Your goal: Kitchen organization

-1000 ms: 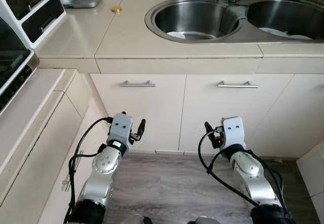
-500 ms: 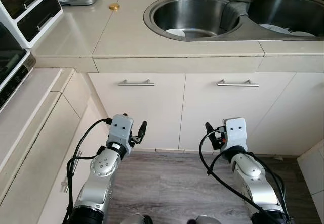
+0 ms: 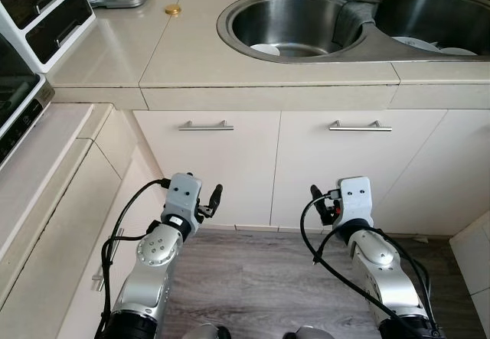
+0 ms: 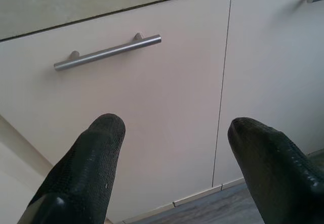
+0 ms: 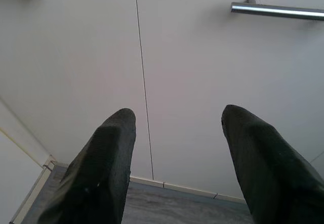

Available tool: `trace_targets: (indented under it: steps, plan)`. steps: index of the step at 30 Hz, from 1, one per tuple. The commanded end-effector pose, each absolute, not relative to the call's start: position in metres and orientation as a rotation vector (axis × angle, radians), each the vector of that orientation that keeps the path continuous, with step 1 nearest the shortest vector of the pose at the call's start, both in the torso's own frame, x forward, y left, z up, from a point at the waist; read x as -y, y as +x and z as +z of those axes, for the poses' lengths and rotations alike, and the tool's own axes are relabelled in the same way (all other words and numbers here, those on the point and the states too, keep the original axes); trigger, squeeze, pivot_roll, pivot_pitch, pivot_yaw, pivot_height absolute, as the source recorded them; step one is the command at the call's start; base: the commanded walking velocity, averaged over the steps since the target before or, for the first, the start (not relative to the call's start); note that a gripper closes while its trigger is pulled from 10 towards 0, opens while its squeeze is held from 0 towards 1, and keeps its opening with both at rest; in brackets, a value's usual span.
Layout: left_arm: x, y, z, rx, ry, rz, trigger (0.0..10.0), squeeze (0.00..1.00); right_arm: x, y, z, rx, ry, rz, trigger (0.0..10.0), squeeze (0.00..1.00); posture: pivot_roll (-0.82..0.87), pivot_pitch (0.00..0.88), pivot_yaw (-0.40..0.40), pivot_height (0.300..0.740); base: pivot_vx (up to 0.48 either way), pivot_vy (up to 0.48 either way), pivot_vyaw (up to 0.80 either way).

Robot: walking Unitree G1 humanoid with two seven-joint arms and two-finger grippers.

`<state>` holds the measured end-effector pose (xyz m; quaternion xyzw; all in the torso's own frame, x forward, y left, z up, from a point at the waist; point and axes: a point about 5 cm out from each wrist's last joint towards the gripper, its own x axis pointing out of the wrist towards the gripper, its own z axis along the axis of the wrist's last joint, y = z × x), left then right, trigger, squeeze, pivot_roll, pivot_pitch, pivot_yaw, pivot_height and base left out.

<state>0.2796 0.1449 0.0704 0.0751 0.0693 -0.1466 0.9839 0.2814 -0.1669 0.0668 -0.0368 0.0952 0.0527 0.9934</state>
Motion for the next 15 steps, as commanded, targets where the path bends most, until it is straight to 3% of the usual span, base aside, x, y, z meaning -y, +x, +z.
trace_targets:
  steps: [1, 15]
  plan:
    - [-0.1483, 0.2813, 0.0738, -0.134, 0.151, -0.286, 10.0, 0.0, 0.1664, 0.2831, 0.0708, -0.171, -0.041, 0.1, 10.0, 0.0, -0.08, 0.077, 0.06, 0.74, 0.0, 0.0, 0.0]
    - [-0.1473, 0.2829, 0.0746, -0.13, 0.147, -0.285, 10.0, 0.0, 0.1683, 0.2848, 0.0721, -0.167, -0.05, 0.094, 10.0, 0.0, -0.08, 0.08, 0.057, 0.706, 0.0, 0.0, 0.0]
